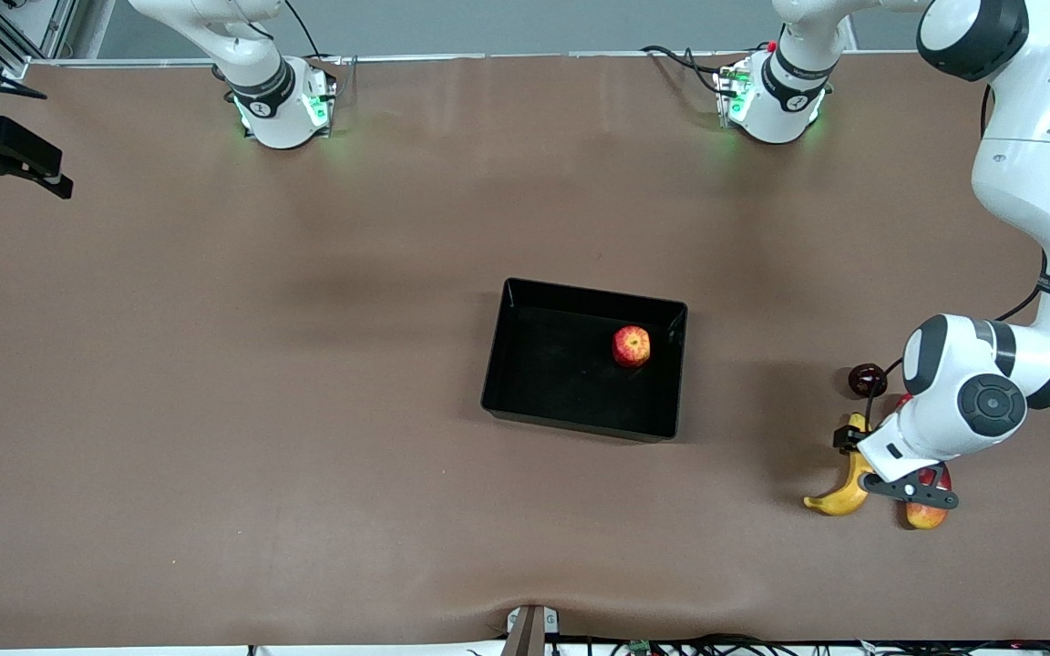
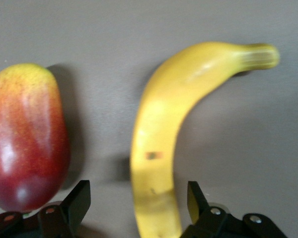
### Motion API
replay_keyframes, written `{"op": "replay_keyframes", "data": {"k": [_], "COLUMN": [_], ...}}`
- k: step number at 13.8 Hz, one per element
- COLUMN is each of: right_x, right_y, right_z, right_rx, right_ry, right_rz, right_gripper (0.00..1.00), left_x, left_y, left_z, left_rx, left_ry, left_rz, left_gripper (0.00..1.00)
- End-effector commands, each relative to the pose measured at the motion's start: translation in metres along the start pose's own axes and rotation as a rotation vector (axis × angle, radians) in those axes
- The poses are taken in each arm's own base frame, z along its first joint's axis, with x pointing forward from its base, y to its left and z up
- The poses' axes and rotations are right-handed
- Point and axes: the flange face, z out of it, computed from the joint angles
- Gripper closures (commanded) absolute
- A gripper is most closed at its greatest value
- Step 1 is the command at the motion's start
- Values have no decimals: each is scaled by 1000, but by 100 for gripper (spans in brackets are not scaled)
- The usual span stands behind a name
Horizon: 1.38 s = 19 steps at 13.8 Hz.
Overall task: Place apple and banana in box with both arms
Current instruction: 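Move the left gripper back to the banana while the right arm returns to rest, then grasp the yellow banana with the left gripper and lift it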
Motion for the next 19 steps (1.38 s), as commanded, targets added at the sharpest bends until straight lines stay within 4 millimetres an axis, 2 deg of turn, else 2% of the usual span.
{"op": "replay_keyframes", "data": {"k": [1, 2, 3, 7, 8, 10, 13, 14, 17, 19], "right_x": [-3, -3, -3, -5, -4, -4, -5, -4, 6, 9], "right_y": [11, 9, 8, 5, 5, 7, 6, 10, 30, 29], "right_z": [-1, -2, 0, 0, 1, 1, 3, 8, 14, 19], "right_rx": [36, 36, 34, 33, 33, 32, 31, 29, 26, 24], "right_ry": [3, 4, 3, 12, 10, 7, -4, -14, 10, 15], "right_rz": [1, -4, -5, -10, -9, -4, -6, 2, 39, 36], "right_gripper": [0, 0, 0, 0, 0, 0, 0, 0, 0, 0], "left_x": [2, 2, 3, 5, 5, 11, 17, 17, 14, 11], "left_y": [-2, -1, -1, 4, 8, 34, 91, 114, 197, 255], "left_z": [2, -1, -3, -16, -34, -84, -170, -188, -228, -242], "left_rx": [19, 19, 18, 22, 30, 22, 16, 5, -68, -95], "left_ry": [20, 21, 24, 32, 44, 41, 54, 51, 57, 66], "left_rz": [9, 6, 6, 26, 36, 63, 71, 41, -95, -161], "left_gripper": [72, 96, 100, 100, 100, 100, 100, 100, 100, 100]}}
